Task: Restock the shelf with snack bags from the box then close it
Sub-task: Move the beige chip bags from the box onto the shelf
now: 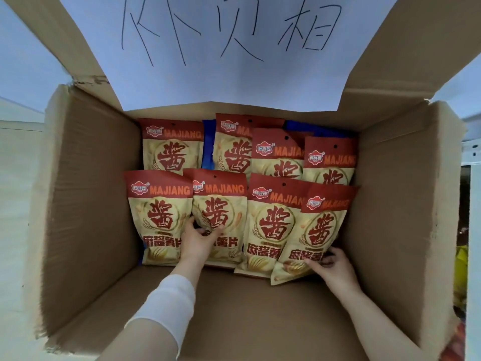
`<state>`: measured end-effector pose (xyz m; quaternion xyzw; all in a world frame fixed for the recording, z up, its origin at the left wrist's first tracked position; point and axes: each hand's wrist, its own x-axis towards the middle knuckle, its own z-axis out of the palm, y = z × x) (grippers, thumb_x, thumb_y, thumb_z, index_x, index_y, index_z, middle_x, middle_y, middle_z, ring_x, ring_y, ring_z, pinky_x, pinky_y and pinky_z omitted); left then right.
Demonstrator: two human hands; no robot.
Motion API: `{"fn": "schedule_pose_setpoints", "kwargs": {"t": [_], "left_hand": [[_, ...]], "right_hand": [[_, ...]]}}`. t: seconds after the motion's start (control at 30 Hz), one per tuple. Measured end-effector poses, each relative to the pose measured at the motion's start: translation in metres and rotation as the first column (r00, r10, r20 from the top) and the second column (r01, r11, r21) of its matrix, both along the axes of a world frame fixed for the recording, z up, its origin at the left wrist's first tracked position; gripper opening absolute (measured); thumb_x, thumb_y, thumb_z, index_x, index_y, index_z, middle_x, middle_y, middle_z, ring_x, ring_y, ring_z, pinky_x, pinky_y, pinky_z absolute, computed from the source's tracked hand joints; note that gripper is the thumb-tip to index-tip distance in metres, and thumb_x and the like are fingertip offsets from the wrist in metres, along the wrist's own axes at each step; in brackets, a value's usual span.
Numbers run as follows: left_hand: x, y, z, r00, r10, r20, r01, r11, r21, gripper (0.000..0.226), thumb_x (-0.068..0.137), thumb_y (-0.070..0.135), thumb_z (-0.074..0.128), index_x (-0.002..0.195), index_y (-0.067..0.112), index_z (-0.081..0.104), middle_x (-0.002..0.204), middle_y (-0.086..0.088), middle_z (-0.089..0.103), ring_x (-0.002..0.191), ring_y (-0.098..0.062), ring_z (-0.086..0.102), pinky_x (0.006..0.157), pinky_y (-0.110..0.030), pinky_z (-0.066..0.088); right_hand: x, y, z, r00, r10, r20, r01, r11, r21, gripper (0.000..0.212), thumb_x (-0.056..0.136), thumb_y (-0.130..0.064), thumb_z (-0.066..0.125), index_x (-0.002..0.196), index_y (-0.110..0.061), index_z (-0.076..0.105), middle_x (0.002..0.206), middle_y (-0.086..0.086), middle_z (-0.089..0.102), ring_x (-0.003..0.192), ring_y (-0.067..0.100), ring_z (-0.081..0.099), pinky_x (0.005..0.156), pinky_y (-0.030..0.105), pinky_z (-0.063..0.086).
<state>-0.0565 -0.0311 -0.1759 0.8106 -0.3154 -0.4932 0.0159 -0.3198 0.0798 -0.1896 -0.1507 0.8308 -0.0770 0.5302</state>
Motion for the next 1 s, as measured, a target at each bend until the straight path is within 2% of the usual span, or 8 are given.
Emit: {"fn": "schedule_pose_setpoints", "kwargs": {"t": [0.13,0.3,0.4,0.5,0.57,0.67,0.83,1.0], "left_hand": [[0.004,-0.001,-0.003,0.999,0.044,-0.026,-0.044,0.999,-0.014,0.066,0.075,0.034,0.076,0.127,0.012,0.041,0.109,-0.004,0.055,0.111,-0.024,0.055,0.095,-0.041,0.046],[0.007,0.007,0.004,0.995,-0.1,0.018,0.101,0.993,-0.06,0.063,0.062,0.048,0.082,0.108,0.019,0.05,0.114,-0.001,0.058,0.109,-0.021,0.054,0.094,-0.042,0.047],[0.006,0.011,0.012,0.991,-0.123,-0.061,0.116,0.987,-0.11,0.071,0.064,0.036,0.084,0.121,0.015,0.046,0.113,0.004,0.058,0.106,-0.013,0.052,0.095,-0.034,0.044],[0.003,0.011,0.018,0.988,-0.116,-0.105,0.102,0.986,-0.13,0.077,0.067,0.028,0.083,0.129,0.014,0.039,0.114,0.006,0.053,0.107,-0.011,0.049,0.096,-0.032,0.041],[0.003,0.009,0.022,0.978,-0.134,-0.16,0.12,0.988,-0.093,0.059,0.071,0.026,0.08,0.12,0.016,0.049,0.107,0.007,0.06,0.105,-0.013,0.055,0.089,-0.027,0.044],[0.004,0.005,0.036,0.956,-0.149,-0.255,0.143,0.989,-0.042,0.03,0.076,0.02,0.076,0.101,0.018,0.059,0.087,0.012,0.062,0.089,-0.009,0.059,0.073,-0.016,0.044],[0.014,-0.015,0.091,0.948,-0.019,-0.316,-0.035,0.986,-0.162,0.028,0.076,0.019,0.076,0.1,0.018,0.06,0.089,0.009,0.064,0.095,-0.017,0.059,0.085,-0.03,0.047],[0.018,-0.03,0.175,0.909,-0.085,-0.409,-0.09,0.917,-0.389,0.028,0.078,0.016,0.074,0.103,0.018,0.061,0.09,0.014,0.063,0.086,-0.002,0.06,0.066,-0.011,0.046]], "right_hand": [[0.004,0.003,-0.005,0.997,-0.078,0.023,0.078,0.997,0.005,0.076,0.063,-0.032,0.084,0.126,-0.012,0.046,0.127,0.009,0.054,0.115,0.026,0.053,0.096,0.042,0.046],[0.007,0.004,0.002,0.989,-0.134,0.068,0.135,0.991,-0.016,0.077,0.065,-0.026,0.083,0.131,-0.01,0.044,0.127,0.008,0.057,0.117,0.026,0.053,0.097,0.038,0.045],[0.008,0.004,0.006,0.983,-0.139,0.124,0.141,0.99,-0.013,0.08,0.064,-0.024,0.083,0.132,-0.012,0.042,0.125,0.006,0.056,0.116,0.026,0.053,0.097,0.038,0.045],[0.008,0.004,0.009,0.964,-0.113,0.24,0.107,0.994,0.036,0.07,0.065,-0.021,0.083,0.127,-0.014,0.05,0.121,0.004,0.061,0.111,0.023,0.057,0.097,0.038,0.045],[0.009,0.004,0.012,0.954,-0.106,0.281,0.097,0.994,0.045,0.067,0.064,-0.02,0.084,0.123,-0.014,0.054,0.119,0.005,0.063,0.109,0.023,0.058,0.099,0.04,0.045],[0.012,0.002,0.022,0.946,-0.117,0.302,0.117,0.993,0.017,0.058,0.065,-0.019,0.083,0.117,-0.015,0.058,0.114,0.004,0.065,0.102,0.02,0.061,0.095,0.038,0.047],[0.022,-0.003,0.072,0.944,-0.162,0.286,0.206,0.97,-0.129,0.047,0.073,-0.018,0.077,0.115,-0.018,0.056,0.103,-0.003,0.062,0.095,0.016,0.058,0.085,0.03,0.047],[0.039,0.011,0.146,0.92,-0.266,0.29,0.335,0.915,-0.224,0.05,0.072,-0.019,0.078,0.116,-0.016,0.057,0.111,0.001,0.066,0.102,0.019,0.062,0.092,0.039,0.049]]}}
